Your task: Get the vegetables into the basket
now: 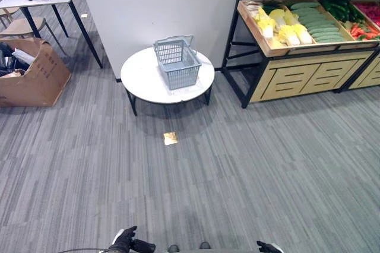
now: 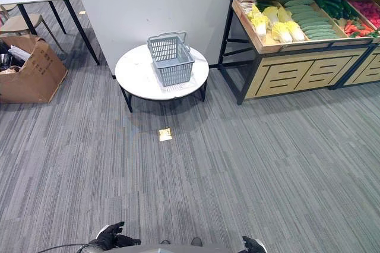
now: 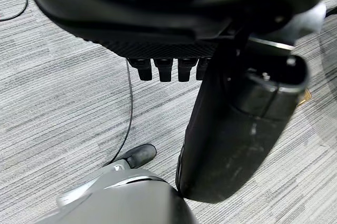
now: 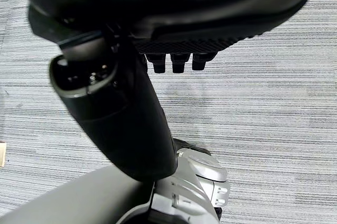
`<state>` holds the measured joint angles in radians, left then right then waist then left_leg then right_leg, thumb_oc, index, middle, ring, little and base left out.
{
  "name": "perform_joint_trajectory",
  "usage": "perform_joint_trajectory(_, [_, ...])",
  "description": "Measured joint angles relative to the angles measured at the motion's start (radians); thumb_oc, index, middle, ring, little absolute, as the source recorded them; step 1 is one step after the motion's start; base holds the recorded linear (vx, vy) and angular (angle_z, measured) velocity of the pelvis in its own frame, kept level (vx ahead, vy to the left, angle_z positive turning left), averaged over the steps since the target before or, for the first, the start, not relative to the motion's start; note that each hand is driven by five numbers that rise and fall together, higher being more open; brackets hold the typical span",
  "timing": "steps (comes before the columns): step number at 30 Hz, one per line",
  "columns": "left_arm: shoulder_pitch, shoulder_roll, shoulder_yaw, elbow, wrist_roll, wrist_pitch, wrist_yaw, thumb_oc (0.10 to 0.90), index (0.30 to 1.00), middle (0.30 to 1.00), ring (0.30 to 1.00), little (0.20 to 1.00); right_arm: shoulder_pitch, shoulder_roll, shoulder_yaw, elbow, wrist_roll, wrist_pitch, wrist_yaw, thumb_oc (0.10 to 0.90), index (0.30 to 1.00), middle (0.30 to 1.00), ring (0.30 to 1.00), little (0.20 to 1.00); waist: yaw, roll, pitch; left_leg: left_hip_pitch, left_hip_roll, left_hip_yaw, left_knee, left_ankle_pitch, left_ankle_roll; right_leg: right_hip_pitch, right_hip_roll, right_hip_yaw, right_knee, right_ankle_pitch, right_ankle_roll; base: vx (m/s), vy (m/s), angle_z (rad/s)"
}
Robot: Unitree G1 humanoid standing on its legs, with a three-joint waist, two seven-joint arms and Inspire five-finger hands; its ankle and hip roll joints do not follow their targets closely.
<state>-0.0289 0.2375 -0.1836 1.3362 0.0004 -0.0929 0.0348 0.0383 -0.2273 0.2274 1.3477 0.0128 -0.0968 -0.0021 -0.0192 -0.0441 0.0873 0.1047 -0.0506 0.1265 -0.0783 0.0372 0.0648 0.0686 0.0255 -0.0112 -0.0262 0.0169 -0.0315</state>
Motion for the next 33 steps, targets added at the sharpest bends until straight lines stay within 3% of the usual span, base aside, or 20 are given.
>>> perform_joint_trajectory(17, [0.027,0.005,-0.001,0.007,0.001,0.014,0.003,0.900,1.000,1.000,1.000,1.000,0.003,-0.007,0.005,0.013,-0.006,0.005,-0.001,0.900,1.000,1.000,1.000,1.000,-0.001,0.015,-0.016,0.001,0.001,0.007,0.000,0.000,0.000,-0.003,0.001,0.007,0.000,0.000,0.000,0.00,0.000,0.00])
perform_joint_trajectory(33, [0.037,0.027,-0.001,0.006,0.001,0.021,0.003,0.900,1.000,1.000,1.000,1.000,0.003,-0.007,0.004,0.013,-0.006,0.005,-0.001,0.900,1.000,1.000,1.000,1.000,-0.002,-0.001,0.000,-0.006,0.002,0.009,-0.001,0.000,0.000,-0.013,0.003,0.009,-0.001,0.001,-0.001,0.00,-0.002,0.00])
